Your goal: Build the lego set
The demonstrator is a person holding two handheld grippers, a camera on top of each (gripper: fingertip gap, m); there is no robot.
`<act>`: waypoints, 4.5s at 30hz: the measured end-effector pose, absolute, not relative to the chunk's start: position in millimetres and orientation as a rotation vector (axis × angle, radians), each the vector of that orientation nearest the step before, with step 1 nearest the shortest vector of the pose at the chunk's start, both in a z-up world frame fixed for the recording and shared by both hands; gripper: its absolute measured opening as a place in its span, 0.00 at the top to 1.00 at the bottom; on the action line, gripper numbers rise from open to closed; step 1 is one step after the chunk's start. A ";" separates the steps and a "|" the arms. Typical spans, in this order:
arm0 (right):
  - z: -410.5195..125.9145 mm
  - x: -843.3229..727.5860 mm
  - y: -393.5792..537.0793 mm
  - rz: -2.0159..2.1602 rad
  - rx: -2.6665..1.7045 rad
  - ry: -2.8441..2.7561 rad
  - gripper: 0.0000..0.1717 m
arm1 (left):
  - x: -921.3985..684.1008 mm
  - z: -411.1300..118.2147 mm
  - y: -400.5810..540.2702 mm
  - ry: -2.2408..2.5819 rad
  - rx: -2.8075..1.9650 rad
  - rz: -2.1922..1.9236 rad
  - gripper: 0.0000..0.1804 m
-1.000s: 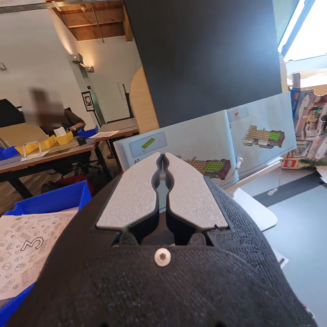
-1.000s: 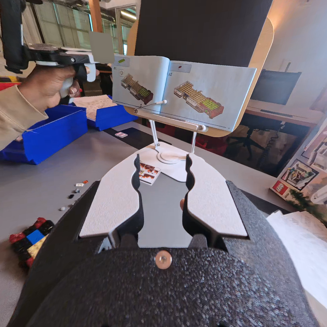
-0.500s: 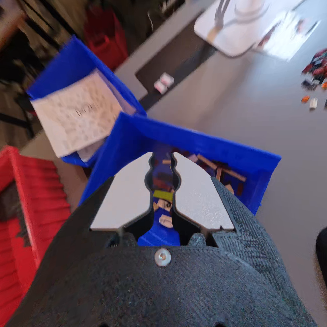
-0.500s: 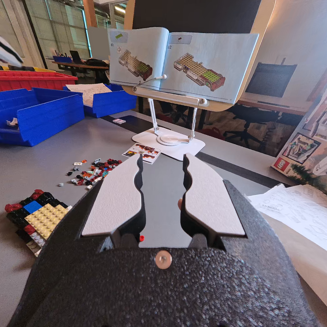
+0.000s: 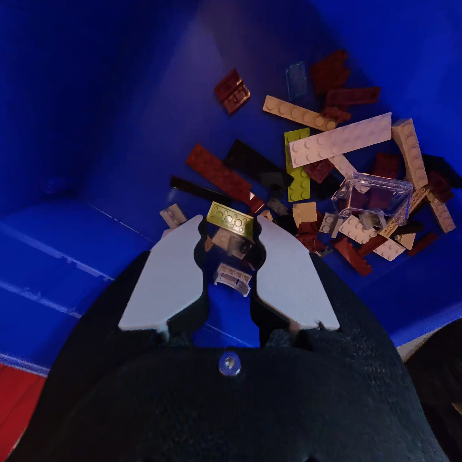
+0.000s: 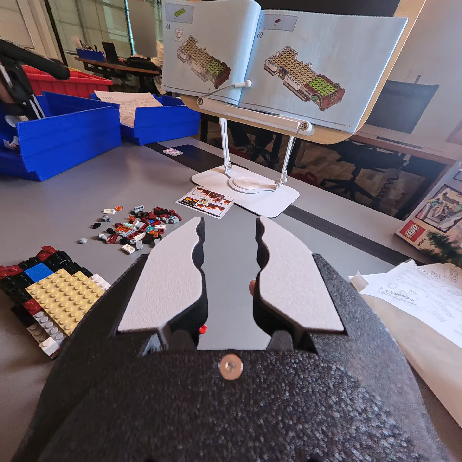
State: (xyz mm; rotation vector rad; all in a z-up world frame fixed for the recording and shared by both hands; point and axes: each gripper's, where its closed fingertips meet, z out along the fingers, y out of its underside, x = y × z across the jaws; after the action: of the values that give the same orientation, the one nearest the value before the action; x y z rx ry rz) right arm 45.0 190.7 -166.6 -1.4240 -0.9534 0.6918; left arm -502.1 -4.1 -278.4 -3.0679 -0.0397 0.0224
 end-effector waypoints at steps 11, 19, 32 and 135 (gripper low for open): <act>-166.5 47.3 187.1 0.686 -1.412 -0.972 0.79 | -492.2 -280.7 -4.2 0.015 -3.089 -0.033 1.00; -160.7 48.3 182.6 0.692 -1.395 -0.975 0.79 | -496.9 -270.0 3.6 -0.092 -3.033 0.017 0.85; -160.1 52.1 180.2 0.692 -1.394 -0.984 0.80 | -498.0 -278.5 4.5 -0.135 -3.065 -0.052 0.90; -206.2 45.3 81.7 0.927 -1.530 -1.505 0.85 | -460.9 -286.7 28.2 0.093 -2.901 0.079 0.83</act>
State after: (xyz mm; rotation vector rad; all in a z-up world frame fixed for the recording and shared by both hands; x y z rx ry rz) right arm 45.3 81.7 -206.2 -1.5298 -1.5047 0.9266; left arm -460.9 28.2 -286.7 -2.9007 0.0926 0.0787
